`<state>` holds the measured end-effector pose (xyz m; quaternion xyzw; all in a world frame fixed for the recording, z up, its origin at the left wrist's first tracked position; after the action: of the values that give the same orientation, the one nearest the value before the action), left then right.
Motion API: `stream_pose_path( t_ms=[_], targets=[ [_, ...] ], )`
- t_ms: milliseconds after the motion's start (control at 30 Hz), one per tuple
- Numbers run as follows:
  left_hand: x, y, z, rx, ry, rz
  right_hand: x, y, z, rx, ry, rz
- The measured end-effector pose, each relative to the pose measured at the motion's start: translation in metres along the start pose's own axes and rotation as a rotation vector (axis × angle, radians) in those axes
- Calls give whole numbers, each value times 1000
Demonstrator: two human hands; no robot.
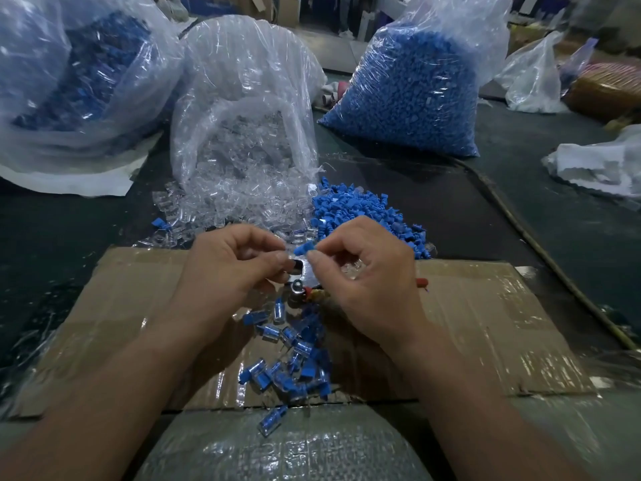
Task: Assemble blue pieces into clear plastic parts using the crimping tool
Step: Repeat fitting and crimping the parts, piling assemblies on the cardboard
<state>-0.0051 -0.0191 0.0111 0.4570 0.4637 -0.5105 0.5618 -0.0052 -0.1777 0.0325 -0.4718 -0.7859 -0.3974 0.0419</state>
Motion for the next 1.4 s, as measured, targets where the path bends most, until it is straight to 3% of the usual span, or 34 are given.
stream_pose_path(
  t_ms=[467, 1067, 1400],
  targets=[
    [-5, -6, 8, 62, -113, 46, -2, -5, 12, -57, -215, -137],
    [-3, -3, 1, 132, -195, -105, -11, -3, 7, 161, 182, -96],
    [-5, -5, 2, 183, -210, -139, -14, -3, 4, 161, 182, -121]
  ],
)
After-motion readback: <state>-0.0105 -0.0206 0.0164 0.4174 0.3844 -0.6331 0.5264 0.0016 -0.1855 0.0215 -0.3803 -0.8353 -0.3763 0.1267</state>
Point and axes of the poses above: each hand's wrist, its own y-axis towards the middle knuckle, its own z-axis out of the palm, x = y × z, the point moved 1 cm from there along y, towards the middle knuckle, and after that the axes turned 13 degrees about -y, right-handed, at the moved point
